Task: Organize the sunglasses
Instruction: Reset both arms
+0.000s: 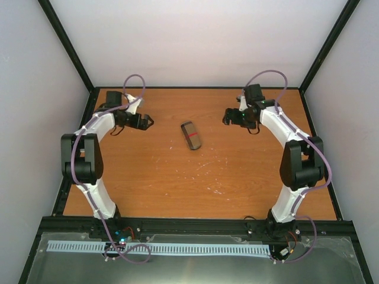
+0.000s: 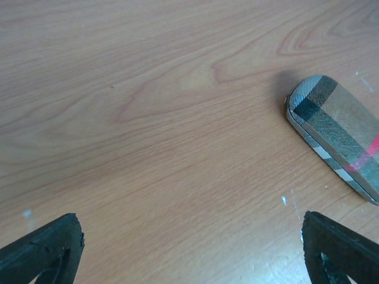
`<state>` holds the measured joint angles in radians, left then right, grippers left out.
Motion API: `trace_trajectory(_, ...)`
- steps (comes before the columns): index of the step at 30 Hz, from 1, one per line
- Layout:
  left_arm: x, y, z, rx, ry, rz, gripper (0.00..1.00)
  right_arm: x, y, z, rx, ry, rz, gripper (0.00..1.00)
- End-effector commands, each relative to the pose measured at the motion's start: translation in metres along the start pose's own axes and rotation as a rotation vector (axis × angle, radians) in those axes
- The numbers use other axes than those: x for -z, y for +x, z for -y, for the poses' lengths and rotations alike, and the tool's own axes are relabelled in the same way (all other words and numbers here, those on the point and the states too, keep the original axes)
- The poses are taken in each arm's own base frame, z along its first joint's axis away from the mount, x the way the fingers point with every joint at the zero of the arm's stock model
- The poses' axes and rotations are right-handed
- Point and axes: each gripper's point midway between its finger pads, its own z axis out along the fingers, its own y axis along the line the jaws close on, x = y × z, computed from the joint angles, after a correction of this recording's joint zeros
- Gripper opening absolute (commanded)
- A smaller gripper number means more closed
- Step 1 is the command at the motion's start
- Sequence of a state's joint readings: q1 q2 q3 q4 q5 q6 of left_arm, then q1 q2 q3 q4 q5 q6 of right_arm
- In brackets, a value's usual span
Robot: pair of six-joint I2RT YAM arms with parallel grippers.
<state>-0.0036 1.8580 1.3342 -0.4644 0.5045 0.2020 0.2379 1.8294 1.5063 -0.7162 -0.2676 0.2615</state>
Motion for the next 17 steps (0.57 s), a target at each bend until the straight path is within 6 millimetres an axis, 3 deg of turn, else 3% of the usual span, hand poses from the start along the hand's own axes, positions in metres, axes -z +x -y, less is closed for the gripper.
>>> trace_trajectory(1, 0.040, -0.012, 0.003, 0.010, 0.014, 0.087, 0.99, 0.011, 0.019, 0.044, -0.123, 0.115, -0.001, 1.00)
trace_trajectory(6, 0.043, 0.007, -0.002, -0.014, -0.014, 0.034, 1.00, 0.019, 0.017, 0.063, -0.191, 0.177, 0.057, 1.00)
trace_trajectory(17, 0.035, 0.020, -0.007, 0.013, 0.027, -0.055, 1.00, 0.029, -0.007, 0.064, -0.258, 0.186, 0.184, 1.00)
